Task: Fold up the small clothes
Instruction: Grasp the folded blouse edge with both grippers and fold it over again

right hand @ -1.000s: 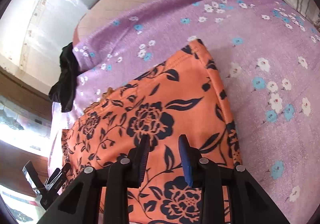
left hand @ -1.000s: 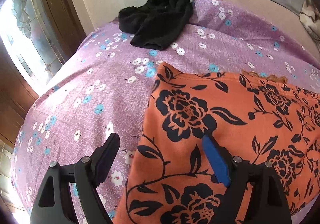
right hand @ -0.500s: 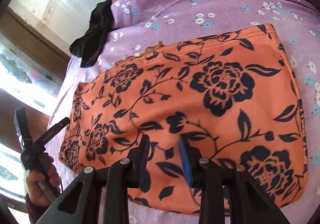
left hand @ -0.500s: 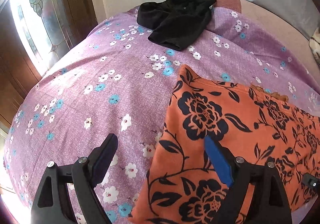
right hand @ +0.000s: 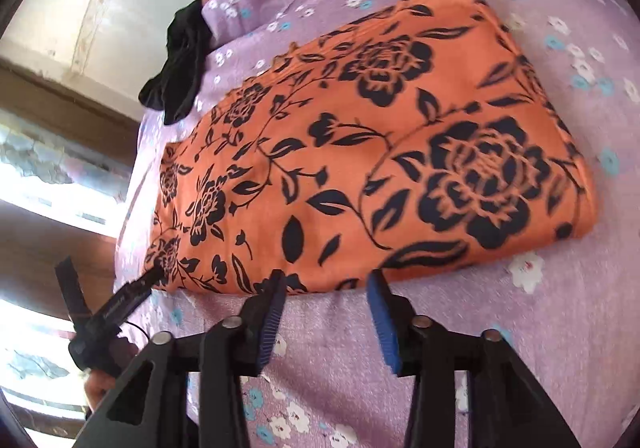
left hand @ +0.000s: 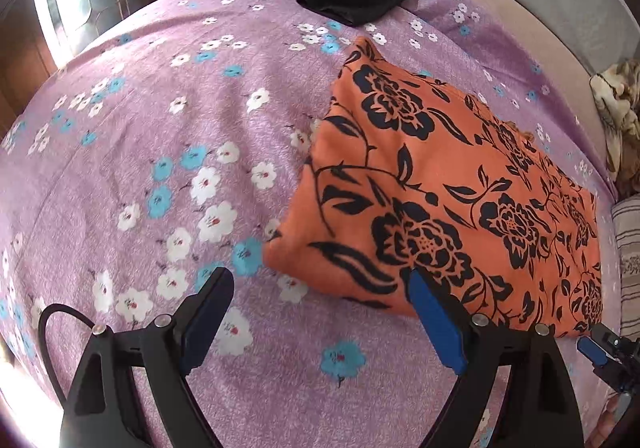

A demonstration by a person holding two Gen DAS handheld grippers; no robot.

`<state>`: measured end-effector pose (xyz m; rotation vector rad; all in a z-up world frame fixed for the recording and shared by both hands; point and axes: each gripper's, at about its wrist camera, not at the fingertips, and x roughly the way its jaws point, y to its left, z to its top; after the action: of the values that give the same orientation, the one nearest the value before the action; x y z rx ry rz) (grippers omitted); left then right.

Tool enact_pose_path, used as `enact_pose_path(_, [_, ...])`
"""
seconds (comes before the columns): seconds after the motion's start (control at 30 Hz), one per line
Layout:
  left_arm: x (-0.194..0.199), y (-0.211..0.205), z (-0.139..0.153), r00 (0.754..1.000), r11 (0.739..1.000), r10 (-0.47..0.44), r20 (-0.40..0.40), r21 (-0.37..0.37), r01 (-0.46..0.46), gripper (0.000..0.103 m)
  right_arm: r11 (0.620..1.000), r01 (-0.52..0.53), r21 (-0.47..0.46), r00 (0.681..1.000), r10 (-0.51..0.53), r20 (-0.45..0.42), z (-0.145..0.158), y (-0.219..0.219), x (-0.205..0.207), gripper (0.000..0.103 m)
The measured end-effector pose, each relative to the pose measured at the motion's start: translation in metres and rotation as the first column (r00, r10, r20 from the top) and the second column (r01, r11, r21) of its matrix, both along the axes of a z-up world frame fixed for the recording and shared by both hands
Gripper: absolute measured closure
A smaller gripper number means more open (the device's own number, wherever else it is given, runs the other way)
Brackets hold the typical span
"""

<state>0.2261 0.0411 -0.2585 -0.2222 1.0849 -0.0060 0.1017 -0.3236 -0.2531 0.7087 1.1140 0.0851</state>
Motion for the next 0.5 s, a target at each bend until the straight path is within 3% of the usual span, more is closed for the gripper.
enact_pose_path(0.13, [-0.012, 0.026, -0.002, 0.996, 0.985, 0.091, 0.001, -0.147, -0.09, 0.014, 0.979, 0.16, 0.124, 0.987, -0.162, 0.006, -0.006, -0.038, -0.027, 0.042])
enact_pose_path(0.27, [-0.005, 0.029, -0.012, 0.996, 0.951, 0.089, -0.02, -0.295, -0.091, 0.015, 0.904, 0.343, 0.254, 0.938, -0.341, -0.054, -0.032, -0.073, -0.04, 0.038])
enact_pose_path(0.37, [0.009, 0.015, -0.014, 0.999, 0.948, 0.049, 0.009, -0.315, -0.044, 0.021, 0.855, 0.402, 0.329, 0.913, -0.403, -0.067, -0.046, -0.085, -0.038, 0.038])
enact_pose_path(0.4, [0.017, 0.012, -0.016, 0.999, 0.941, 0.046, 0.011, -0.336, -0.039, 0.028, 0.85, 0.404, 0.339, 0.91, -0.411, -0.053, -0.046, -0.087, -0.034, 0.038])
enact_pose_path(0.5, [0.031, 0.0, -0.019, 0.999, 0.941, 0.041, 0.027, -0.338, -0.029, 0.029, 0.833, 0.41, 0.371, 0.9, -0.436, -0.016, -0.05, -0.091, -0.021, 0.038])
